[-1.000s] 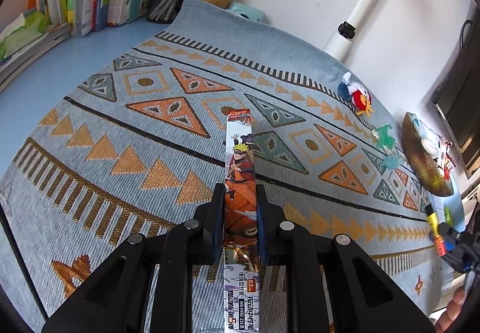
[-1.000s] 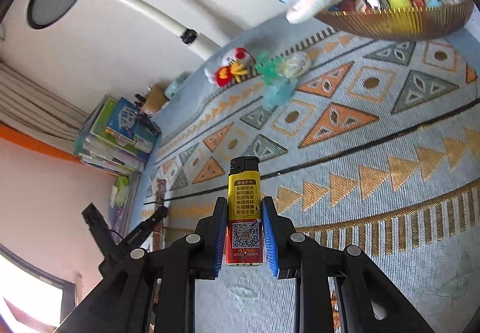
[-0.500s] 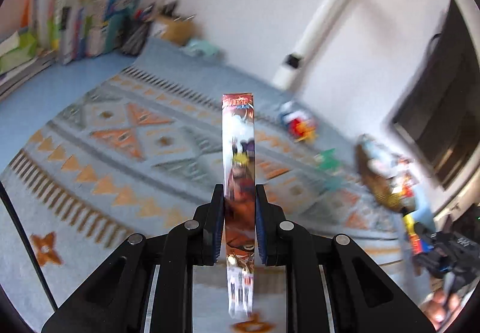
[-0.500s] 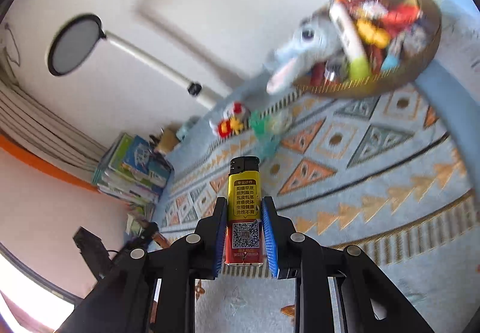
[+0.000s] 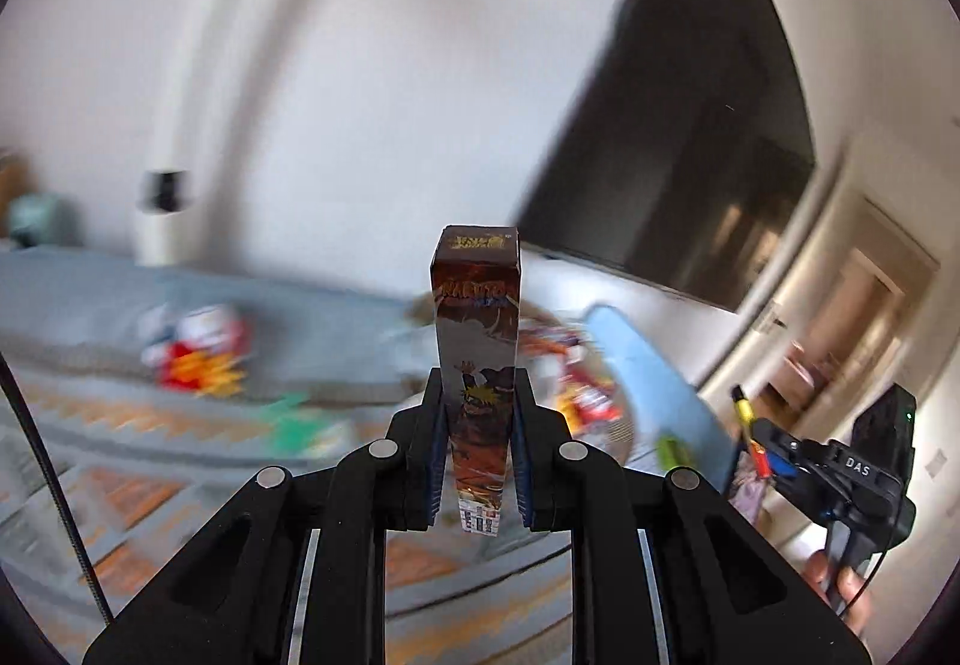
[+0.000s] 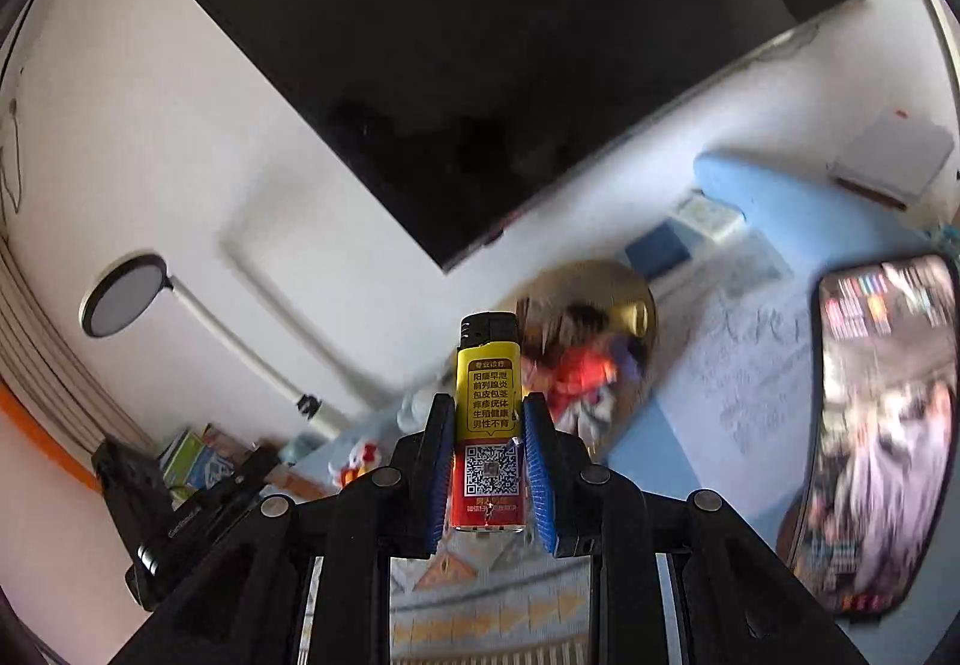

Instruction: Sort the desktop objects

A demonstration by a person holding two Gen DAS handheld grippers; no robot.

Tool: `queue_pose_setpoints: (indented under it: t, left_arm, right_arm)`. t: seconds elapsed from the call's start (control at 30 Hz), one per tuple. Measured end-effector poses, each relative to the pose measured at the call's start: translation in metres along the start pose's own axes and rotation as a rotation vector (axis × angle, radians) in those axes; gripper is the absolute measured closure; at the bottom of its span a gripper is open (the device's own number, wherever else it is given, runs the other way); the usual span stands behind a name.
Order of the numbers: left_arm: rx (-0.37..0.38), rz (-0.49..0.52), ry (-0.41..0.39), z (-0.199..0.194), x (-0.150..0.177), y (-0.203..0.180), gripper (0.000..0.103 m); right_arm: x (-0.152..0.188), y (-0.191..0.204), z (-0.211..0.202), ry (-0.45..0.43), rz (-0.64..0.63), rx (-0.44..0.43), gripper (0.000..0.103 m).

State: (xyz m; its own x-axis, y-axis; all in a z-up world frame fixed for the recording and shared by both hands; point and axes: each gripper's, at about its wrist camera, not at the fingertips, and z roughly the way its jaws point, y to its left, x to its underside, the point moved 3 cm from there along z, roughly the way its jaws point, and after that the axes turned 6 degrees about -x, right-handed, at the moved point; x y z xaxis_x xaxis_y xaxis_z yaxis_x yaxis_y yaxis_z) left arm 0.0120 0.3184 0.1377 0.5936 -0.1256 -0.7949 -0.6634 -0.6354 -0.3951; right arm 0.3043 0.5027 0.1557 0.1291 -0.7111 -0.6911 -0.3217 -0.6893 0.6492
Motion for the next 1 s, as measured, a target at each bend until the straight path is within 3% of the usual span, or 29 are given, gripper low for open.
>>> queue_pose_setpoints:
  t: [0.17,0.33,0.37,0.43,0.5,0.53,0.63,0.73,0.87,0.9,1.0]
  left_arm:
    - [0.068,0.053,0.014,0.054,-0.036,-0.043,0.088]
    - [0.107,0.080,0.075,0.107,-0.061,-0.072,0.086]
    - [0.101,0.088,0.111,0.123,-0.062,-0.076,0.080]
    - [0.057,0.080,0.187,0.149,-0.060,-0.076,0.051]
    - [0.016,0.065,0.235,0.163,-0.053,-0.067,0.050]
    - [0.011,0.051,0.245,0.163,-0.047,-0.060,0.050]
    - [0.012,0.001,0.231,0.139,-0.031,-0.038,0.050]
    - [-0.031,0.001,0.220,0.096,-0.007,-0.018,0.041]
    - [-0.259,0.015,0.210,0.022,0.041,0.038,0.037]
    - [-0.349,0.007,0.212,0.002,0.054,0.058,0.037]
    - [-0.494,-0.039,0.230,-0.042,0.081,0.101,0.037]
  right_arm:
    - [-0.023,0.020,0.037,-0.023,-0.116,0.039,0.081]
    - [-0.043,0.005,0.099,0.008,-0.167,0.175,0.080]
    - [-0.045,-0.002,0.109,0.034,-0.161,0.182,0.077]
    - [-0.048,-0.018,0.121,0.094,-0.115,0.168,0.064]
    - [-0.047,-0.027,0.113,0.087,-0.073,0.140,0.062]
    - [-0.046,-0.028,0.107,0.080,-0.068,0.127,0.055]
    - [-0.032,-0.016,0.089,0.084,-0.095,0.055,0.034]
    - [-0.009,0.014,0.083,0.153,-0.161,-0.050,0.033]
    - [0.051,0.074,0.094,0.330,-0.339,-0.198,0.032]
    - [0.065,0.084,0.100,0.364,-0.369,-0.216,0.032]
    - [0.118,0.115,0.125,0.493,-0.456,-0.216,0.032]
